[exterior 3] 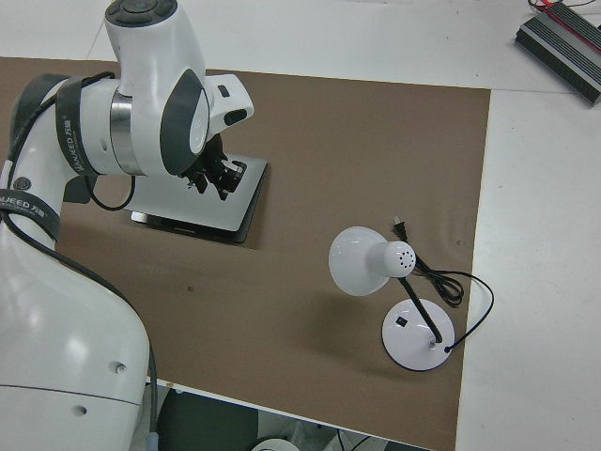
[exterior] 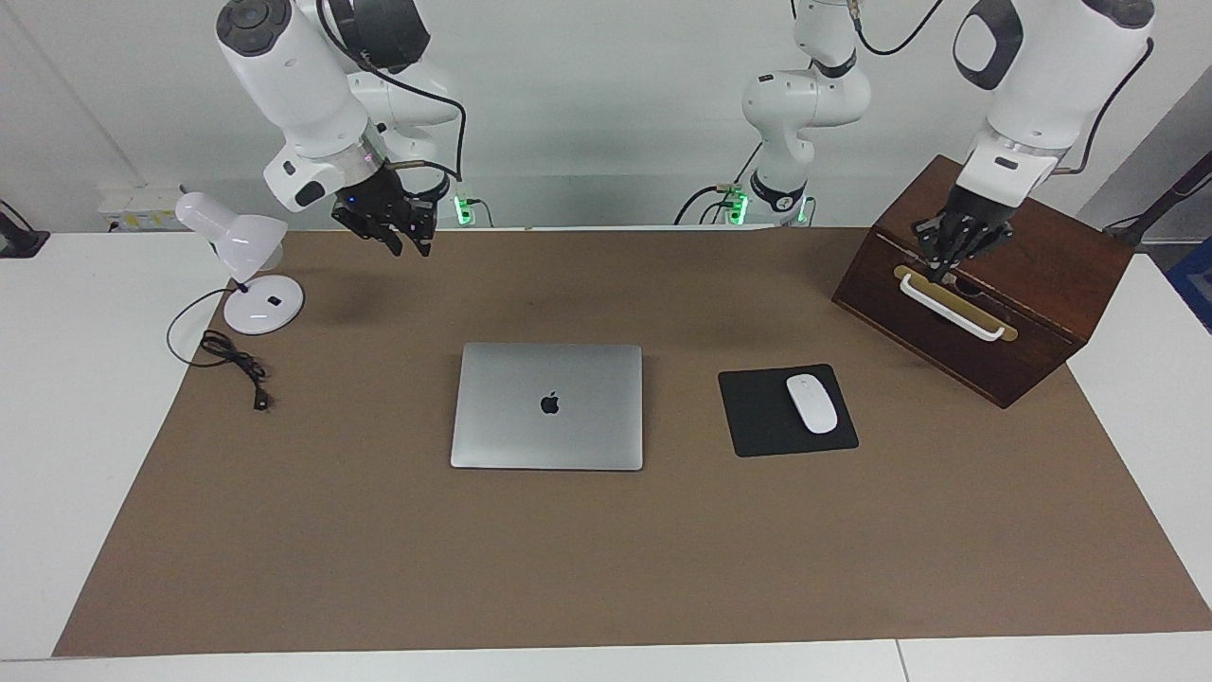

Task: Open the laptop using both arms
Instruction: 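Move the left gripper and the right gripper toward the silver laptop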

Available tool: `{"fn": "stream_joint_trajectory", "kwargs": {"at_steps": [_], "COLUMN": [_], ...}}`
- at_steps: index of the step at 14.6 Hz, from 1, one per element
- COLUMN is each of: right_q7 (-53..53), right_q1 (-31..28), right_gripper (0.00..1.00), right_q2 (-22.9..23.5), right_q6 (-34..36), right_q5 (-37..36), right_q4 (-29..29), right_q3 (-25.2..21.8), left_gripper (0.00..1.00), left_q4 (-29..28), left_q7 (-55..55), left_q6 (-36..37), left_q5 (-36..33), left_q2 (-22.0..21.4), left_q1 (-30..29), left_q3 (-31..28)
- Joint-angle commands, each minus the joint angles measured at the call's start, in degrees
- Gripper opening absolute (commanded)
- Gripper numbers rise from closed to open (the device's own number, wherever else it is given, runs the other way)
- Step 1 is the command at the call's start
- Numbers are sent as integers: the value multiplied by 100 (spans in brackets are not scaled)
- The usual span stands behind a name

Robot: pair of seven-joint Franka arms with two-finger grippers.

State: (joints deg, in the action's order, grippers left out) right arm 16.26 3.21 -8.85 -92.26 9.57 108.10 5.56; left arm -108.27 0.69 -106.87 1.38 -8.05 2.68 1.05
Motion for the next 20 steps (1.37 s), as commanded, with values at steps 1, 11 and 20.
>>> {"fn": "stream_joint_trajectory", "kwargs": {"at_steps": [1,11,20], "right_q7": [176,527,2452], "right_q1": [66,541,918], "right_gripper": [47,29,35], "right_q2": [-179,-231,-337], "right_q6": [-160,-608,-2654], "right_q5": [133,168,1450], "right_q4": [299,773,1863], "right_q3": [6,6,-2], "left_gripper": [0,0,0], "left_q4": [-1334,-3893,-4466], "left_q7": [-69,-95,98], "left_q6": [-1095,-3935,-5386], "left_q5": [-59,-59,-59], "left_q2": [-749,-1893,-1604], "left_q1": [276,1497,2473], "left_q3": [-52,-43,-26]}}
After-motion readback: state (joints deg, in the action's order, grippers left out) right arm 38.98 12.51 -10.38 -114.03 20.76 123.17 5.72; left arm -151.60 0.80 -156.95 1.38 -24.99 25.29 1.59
